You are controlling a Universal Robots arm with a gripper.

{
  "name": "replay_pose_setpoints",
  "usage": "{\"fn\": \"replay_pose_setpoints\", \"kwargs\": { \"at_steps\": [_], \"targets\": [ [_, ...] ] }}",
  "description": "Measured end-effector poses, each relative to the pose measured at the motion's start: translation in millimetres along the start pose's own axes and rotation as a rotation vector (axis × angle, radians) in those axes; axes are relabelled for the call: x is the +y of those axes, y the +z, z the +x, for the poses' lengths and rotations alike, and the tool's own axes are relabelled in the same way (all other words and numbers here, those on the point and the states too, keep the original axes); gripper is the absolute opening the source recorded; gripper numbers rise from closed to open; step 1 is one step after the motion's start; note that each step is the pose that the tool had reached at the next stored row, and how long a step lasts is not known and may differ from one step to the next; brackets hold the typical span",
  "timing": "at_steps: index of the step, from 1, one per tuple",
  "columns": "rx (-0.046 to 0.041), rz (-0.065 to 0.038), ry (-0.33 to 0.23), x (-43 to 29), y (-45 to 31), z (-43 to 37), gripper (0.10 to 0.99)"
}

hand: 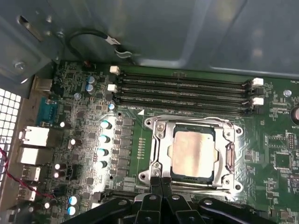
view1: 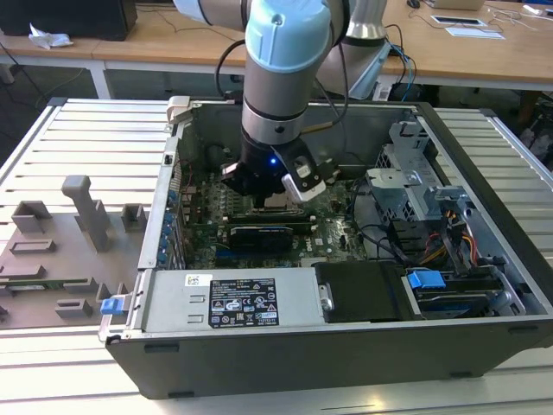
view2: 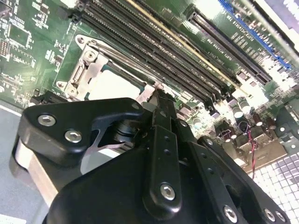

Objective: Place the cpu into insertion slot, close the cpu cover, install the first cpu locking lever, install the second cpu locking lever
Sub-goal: 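Install the second cpu locking lever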

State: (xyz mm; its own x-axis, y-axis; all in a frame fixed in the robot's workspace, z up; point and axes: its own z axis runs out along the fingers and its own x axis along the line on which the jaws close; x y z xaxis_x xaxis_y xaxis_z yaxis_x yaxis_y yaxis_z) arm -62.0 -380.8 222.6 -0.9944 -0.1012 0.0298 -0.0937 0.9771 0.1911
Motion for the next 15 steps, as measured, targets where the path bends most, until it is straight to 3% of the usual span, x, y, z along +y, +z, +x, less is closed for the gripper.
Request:
{"fn": "replay_pose_setpoints", "kwargs": {
  "at_steps": [6, 7, 10, 15],
  "targets": [
    [0.0046, 0.009, 0.001, 0.4, -3.5, -2.6, 0.106],
    [0.0135, 0.008, 0.003, 0.0, -3.7, -7.3, 0.106],
    [0.0194, 0.011, 0.004, -0.3, -4.0, -11.2, 0.106],
    [0.0206, 0.017, 0.004, 0.1, -7.1, -12.3, 0.106]
  ]
}}
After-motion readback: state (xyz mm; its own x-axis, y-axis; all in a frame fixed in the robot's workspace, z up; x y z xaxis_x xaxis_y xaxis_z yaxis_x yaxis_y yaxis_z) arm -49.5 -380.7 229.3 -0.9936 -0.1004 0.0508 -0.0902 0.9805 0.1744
